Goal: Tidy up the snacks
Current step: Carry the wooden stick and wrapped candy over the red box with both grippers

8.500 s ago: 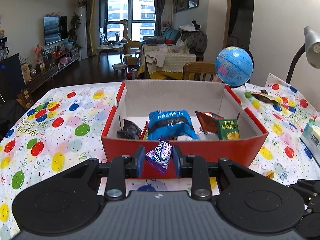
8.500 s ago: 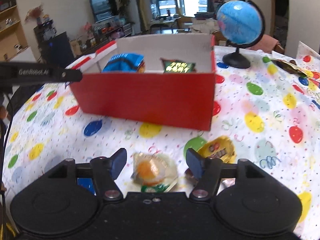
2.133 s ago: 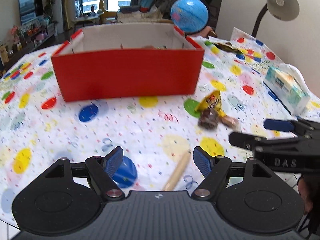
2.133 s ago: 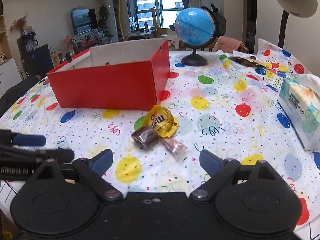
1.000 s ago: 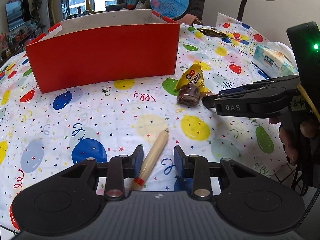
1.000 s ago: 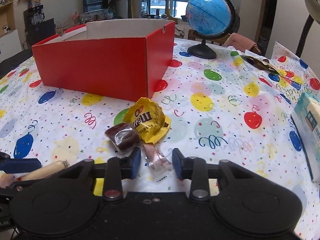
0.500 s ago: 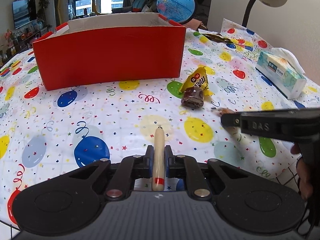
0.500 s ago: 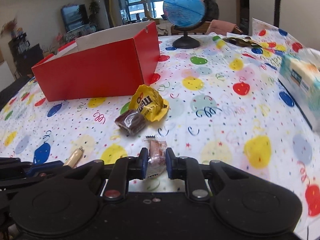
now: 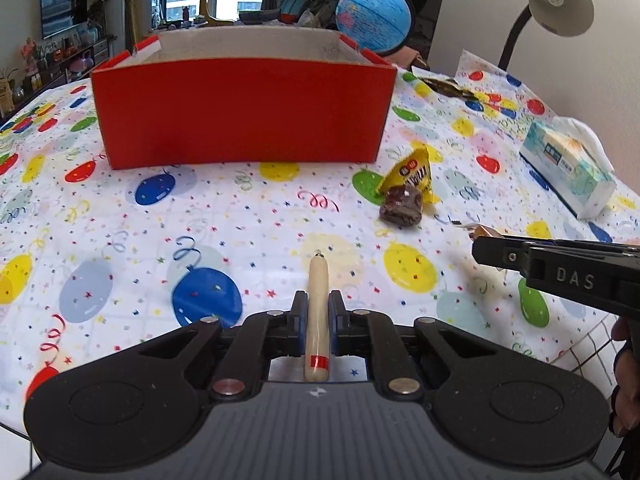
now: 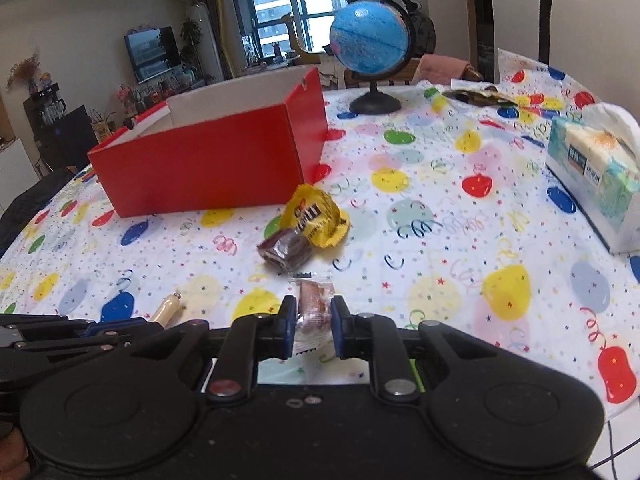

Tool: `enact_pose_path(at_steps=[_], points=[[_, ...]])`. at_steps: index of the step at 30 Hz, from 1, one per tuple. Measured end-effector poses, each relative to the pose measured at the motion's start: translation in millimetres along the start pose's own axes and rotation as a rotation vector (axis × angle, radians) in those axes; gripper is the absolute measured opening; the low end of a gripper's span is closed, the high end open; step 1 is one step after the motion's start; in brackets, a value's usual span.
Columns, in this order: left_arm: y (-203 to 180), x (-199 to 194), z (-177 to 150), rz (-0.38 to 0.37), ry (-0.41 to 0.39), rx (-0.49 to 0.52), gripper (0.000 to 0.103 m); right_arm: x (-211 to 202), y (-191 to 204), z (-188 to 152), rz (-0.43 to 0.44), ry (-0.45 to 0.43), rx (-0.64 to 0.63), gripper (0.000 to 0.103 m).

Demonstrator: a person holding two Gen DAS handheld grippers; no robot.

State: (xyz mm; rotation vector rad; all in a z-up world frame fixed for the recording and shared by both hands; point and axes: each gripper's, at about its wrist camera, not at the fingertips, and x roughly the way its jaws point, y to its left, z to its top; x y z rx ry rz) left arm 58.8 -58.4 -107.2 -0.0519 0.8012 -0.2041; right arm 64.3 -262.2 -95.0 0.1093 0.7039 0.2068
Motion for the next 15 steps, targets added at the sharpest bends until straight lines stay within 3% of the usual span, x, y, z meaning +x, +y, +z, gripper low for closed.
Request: enact_pose_path(at_steps=[15], points=[[23.4,-34.9,36.9,0.012,-0.091,-0.043,0.01,-25.4,28.7,37.2,0.026,-0.092,-0.058,0.016]])
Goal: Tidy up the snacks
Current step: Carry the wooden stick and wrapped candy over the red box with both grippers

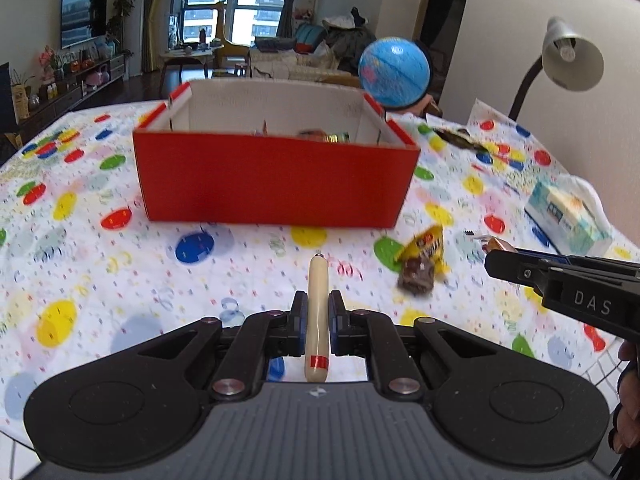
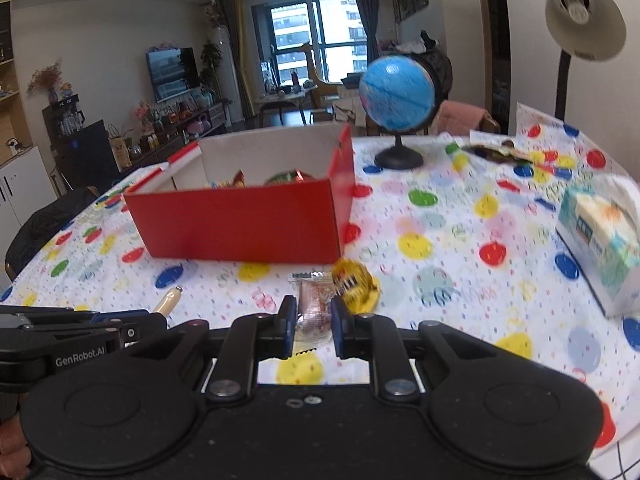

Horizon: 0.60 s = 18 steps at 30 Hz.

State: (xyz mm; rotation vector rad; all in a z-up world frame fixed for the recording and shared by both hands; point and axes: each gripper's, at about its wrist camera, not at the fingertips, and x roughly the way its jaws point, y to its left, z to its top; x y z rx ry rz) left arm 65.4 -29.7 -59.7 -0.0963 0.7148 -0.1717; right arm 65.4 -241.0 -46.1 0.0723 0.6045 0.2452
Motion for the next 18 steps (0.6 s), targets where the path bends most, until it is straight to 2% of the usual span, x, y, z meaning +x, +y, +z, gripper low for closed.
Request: enact_pose_path(at_steps=[10,18], points=[[9.7,-15.9,47.1,0.029,-0.091,0.027,0.01,-4.2,19.0,39.7,0.011,-0.066,-0.049,0.016],[20.3,-15.5,80.4,0.057,-0.132,0.047,0.01,8.9,31.9,68.7,0.025,-0.089,-0.064,0.016]])
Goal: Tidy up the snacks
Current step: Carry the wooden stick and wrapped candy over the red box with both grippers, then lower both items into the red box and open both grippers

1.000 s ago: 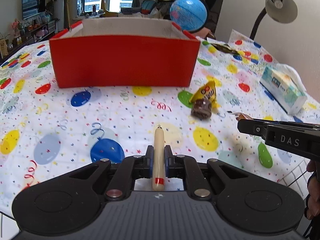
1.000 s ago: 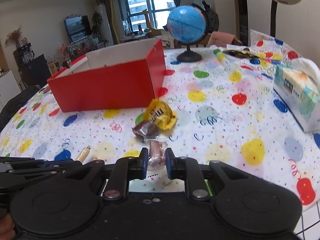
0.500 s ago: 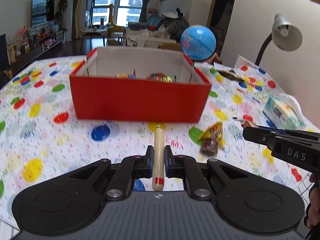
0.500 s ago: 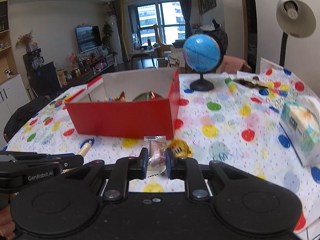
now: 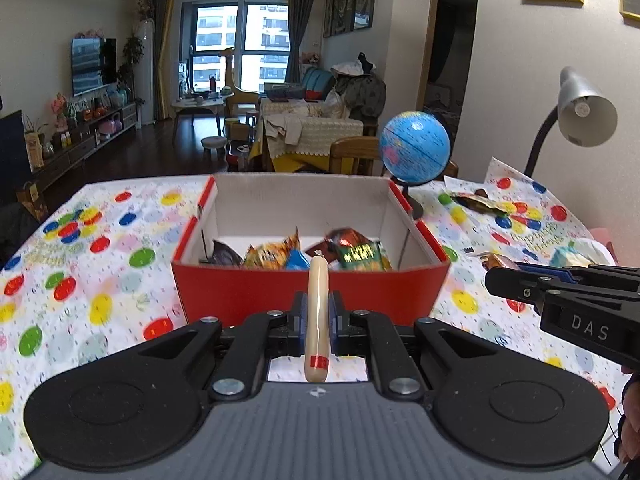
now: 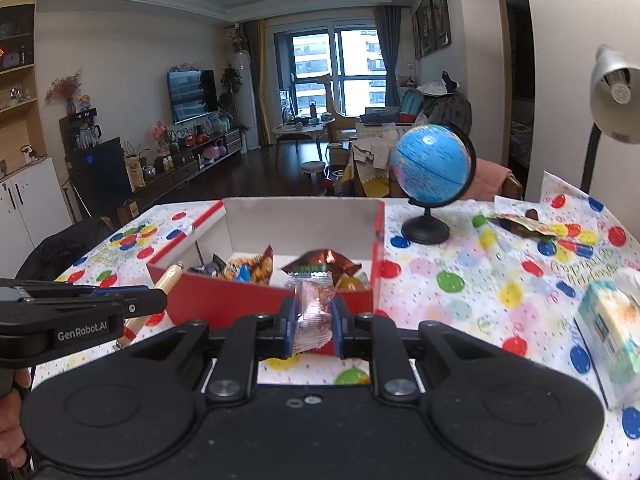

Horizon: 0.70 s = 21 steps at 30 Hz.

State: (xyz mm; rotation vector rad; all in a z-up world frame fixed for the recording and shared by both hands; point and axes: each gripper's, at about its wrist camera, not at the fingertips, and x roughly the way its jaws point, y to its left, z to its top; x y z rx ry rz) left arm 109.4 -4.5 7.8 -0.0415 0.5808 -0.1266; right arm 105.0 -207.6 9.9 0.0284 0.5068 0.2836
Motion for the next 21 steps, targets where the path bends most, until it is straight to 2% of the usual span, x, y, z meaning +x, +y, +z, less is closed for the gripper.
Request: enact_pose_path(at_steps=[12,21], points=[[18.7,34.1,34.1,0.088,-0.023,0.037,0.01,46.0,15.1,30.8,-0.033,-0.011,-0.044,0.016],[32.3,77.3,49.0,0.126,-0.006,0.053,0.01,86.5,17.9,42.3,-0.055,0.013,-0.071,0.017]])
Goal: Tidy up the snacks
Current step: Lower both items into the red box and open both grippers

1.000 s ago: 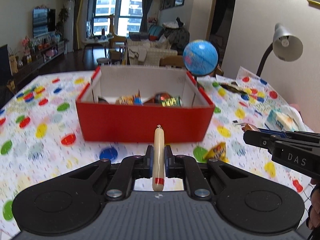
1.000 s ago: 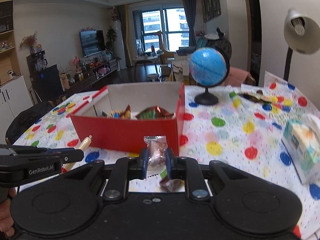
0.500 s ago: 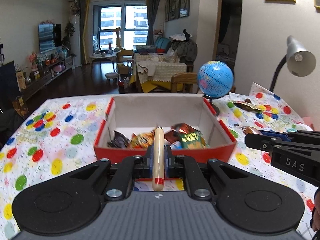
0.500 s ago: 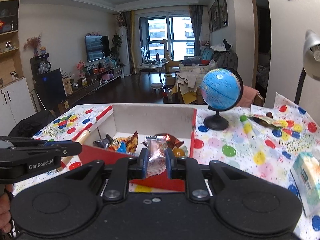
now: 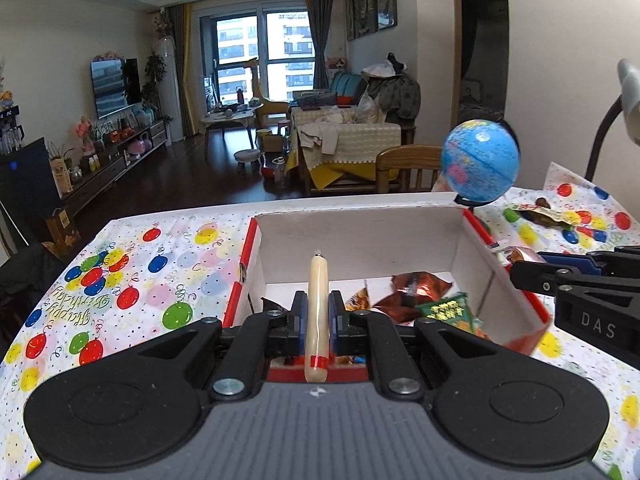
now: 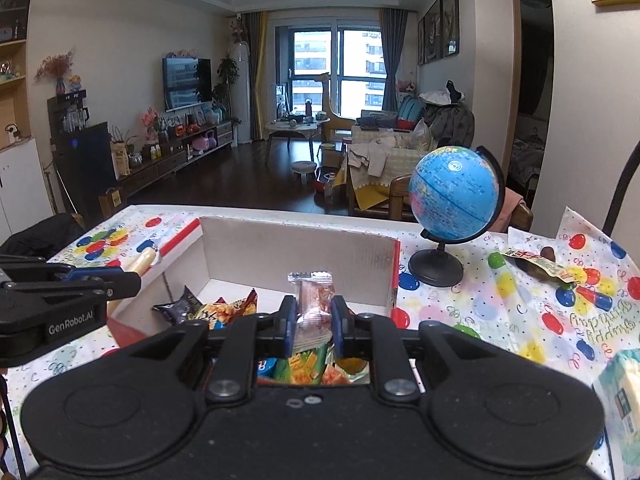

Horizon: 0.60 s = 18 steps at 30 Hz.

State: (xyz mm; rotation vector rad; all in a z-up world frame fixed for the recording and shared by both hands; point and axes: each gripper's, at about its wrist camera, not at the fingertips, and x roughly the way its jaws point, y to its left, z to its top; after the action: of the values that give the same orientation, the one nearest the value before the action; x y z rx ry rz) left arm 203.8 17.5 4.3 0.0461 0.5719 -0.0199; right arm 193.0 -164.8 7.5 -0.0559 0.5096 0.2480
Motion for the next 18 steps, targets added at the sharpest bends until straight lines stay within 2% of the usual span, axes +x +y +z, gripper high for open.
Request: enact_pose_path(at_steps=[18], points=[[10.8,89.6,11.5,-0.002,0.151,-0.005,0.01,82.2,-7.9,13.9,0.031,0.114,0.022,0.017]])
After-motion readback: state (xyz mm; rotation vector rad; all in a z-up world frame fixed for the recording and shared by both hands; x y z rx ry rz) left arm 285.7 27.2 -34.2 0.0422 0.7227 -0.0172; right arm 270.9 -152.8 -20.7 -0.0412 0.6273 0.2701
